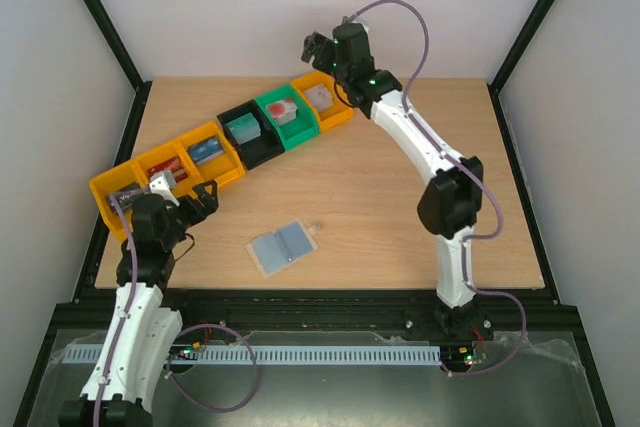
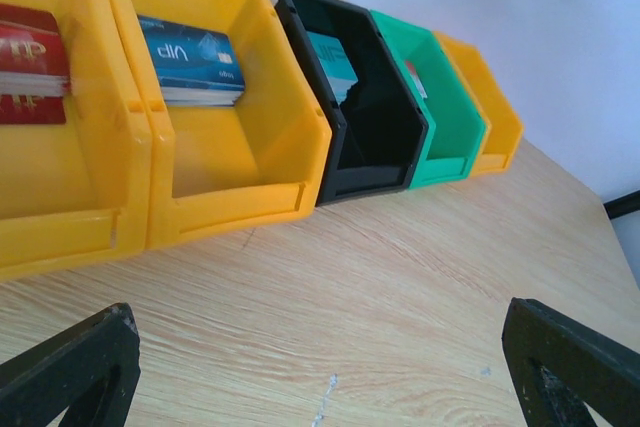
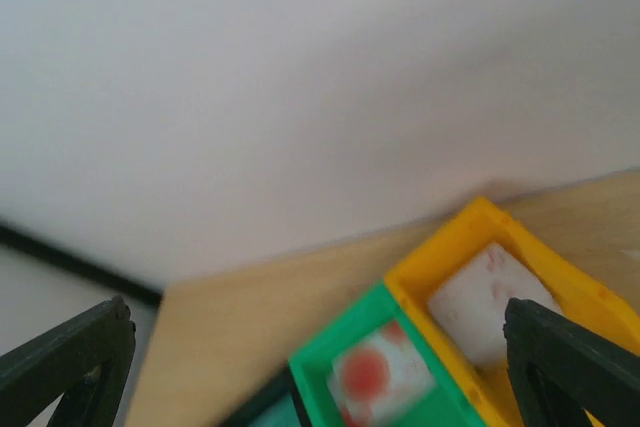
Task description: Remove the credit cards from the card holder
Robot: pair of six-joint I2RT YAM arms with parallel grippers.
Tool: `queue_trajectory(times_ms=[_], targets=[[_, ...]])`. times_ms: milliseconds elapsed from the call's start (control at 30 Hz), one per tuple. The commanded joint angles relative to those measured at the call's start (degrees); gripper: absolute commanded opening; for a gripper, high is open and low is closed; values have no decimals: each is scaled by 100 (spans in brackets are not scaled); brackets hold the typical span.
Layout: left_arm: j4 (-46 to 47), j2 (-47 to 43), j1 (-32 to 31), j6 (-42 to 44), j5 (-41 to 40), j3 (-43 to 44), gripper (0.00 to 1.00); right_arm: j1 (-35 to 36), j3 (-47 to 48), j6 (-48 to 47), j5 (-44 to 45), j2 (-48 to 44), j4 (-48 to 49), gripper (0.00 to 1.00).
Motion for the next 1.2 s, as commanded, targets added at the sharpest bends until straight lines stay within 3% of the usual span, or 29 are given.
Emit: queue_trajectory(times_ms=[0,167,300,433,600,767,933,1167], targets=[[14,189,28,-310,243,42,99,426,-1064,-1692,-897,-810,-1750,96],[-370,514,27,-661,170,133,99,1631,-3107,-1925,-382,-1670,-2471,92],[-614,899,22,-1042,319,153,99,2690,-3930,-1534,-49,-1824,-2477,89],[-734,1213,18,-1360,516,-27,99,3196,-4338,-1263,-153,-1547,-2208,85],[-818,1364,17,-1426,567,-117,99,3295,-4776,-1021,-263,-1281,-2026,76],[-736,1463,17,-1429,614,-152,99,3297,-5170,-884,-283,-1247,-1658,74],[-515,1503,18,-1508,699,-265,99,3239,-5015,-772,-9,-808,-1412,66],[214,1766,-53,-1605,882,-463,99,2449,-4989,-234,-17,-723,-704,60]])
